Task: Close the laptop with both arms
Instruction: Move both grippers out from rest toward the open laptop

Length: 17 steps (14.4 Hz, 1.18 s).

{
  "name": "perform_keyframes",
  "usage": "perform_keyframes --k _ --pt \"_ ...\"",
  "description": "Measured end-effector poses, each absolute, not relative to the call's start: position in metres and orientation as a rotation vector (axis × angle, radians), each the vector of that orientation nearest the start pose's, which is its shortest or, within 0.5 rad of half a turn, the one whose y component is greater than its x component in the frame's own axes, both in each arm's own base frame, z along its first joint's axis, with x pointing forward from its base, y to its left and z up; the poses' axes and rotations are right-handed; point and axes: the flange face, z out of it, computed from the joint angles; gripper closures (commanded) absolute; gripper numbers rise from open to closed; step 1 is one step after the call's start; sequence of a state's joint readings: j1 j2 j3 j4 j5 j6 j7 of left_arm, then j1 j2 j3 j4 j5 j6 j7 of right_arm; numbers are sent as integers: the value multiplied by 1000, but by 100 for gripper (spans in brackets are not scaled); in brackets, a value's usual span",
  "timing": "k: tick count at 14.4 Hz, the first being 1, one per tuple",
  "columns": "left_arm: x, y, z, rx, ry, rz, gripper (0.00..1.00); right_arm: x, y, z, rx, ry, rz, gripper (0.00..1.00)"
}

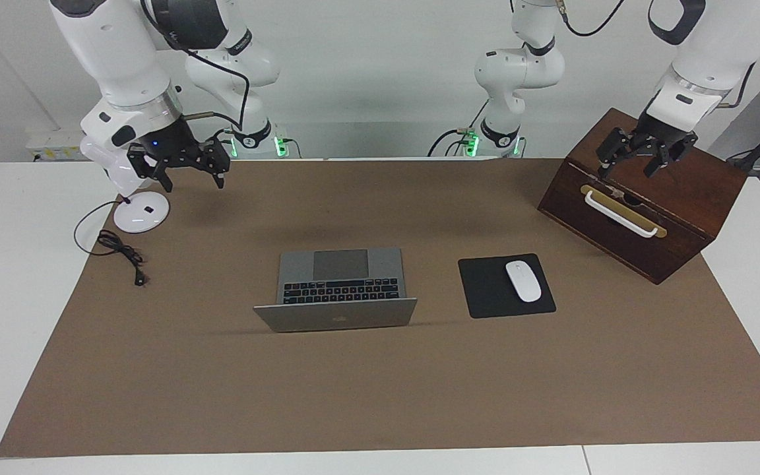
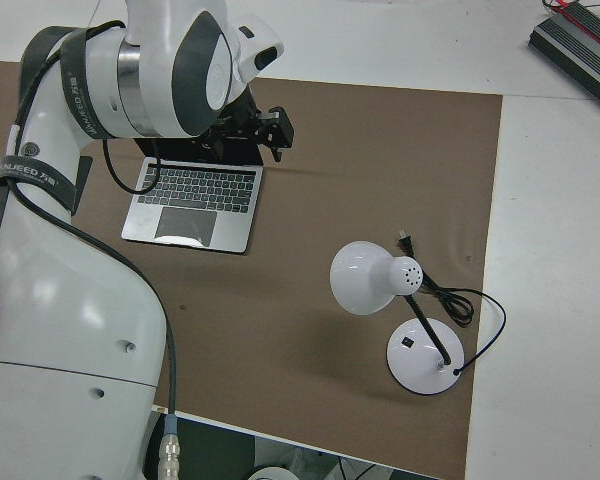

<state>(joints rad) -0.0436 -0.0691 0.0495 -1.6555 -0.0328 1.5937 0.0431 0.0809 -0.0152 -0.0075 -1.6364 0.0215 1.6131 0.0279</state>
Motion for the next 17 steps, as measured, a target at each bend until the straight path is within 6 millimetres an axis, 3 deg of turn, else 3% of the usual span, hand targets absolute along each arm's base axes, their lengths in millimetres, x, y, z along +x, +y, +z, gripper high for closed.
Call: perform_keyframes --k 5,7,12,16,17 --pt "535 1 624 -3177 55 -17 0 558 14 604 -3119 14 -55 0" --pt "535 1 625 -3177 55 -19 0 558 12 604 -3119 9 -55 0" --pt "535 1 625 -3177 53 -21 0 558 7 600 -3111 -255 -45 0" --pt "535 1 625 -3177 49 -21 0 560 13 602 -3105 -333 -82 0" --pt "535 1 625 -3177 40 -20 4 561 14 602 -3102 -373 -94 0"
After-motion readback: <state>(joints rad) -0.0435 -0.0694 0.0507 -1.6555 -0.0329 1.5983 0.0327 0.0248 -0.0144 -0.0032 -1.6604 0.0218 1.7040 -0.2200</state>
